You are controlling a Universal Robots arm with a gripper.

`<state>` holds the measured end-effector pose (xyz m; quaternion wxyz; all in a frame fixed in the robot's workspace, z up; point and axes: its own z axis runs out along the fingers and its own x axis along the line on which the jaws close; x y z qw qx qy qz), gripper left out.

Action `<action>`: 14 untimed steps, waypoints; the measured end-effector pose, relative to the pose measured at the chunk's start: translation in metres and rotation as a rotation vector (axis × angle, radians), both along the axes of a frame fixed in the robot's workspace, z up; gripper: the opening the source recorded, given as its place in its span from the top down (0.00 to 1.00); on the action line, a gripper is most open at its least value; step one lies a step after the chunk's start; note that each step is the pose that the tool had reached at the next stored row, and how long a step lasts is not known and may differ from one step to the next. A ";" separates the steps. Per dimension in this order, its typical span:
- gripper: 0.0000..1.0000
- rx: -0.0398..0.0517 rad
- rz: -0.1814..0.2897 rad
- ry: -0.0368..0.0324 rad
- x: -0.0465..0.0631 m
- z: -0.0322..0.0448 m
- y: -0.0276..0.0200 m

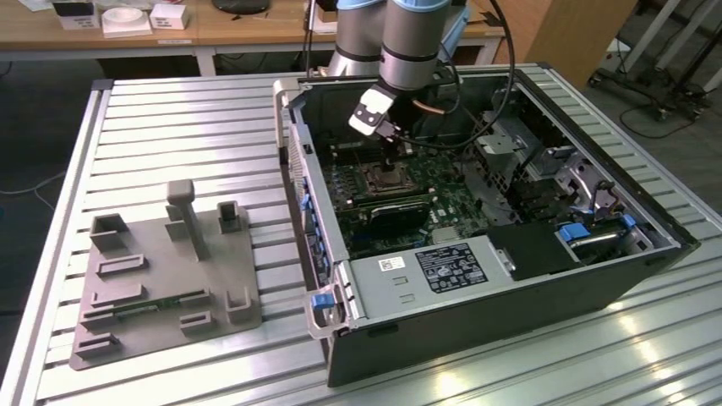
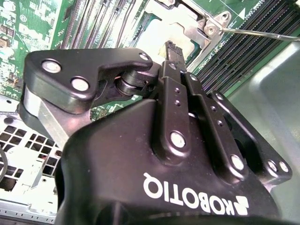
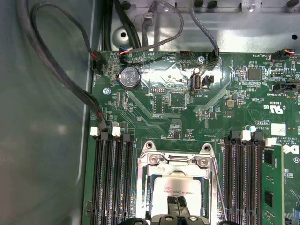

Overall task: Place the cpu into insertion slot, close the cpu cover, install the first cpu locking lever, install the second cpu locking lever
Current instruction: 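Install the first cpu locking lever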

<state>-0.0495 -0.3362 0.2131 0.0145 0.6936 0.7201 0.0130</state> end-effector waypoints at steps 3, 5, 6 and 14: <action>0.89 0.0000 0.037 0.0001 0.000 0.0000 0.0000; 0.89 0.0000 0.063 0.0001 0.000 0.0000 0.0000; 0.89 0.0002 0.069 -0.0001 0.000 0.0000 0.0000; 0.89 0.0001 0.083 0.0003 0.000 0.0138 0.0000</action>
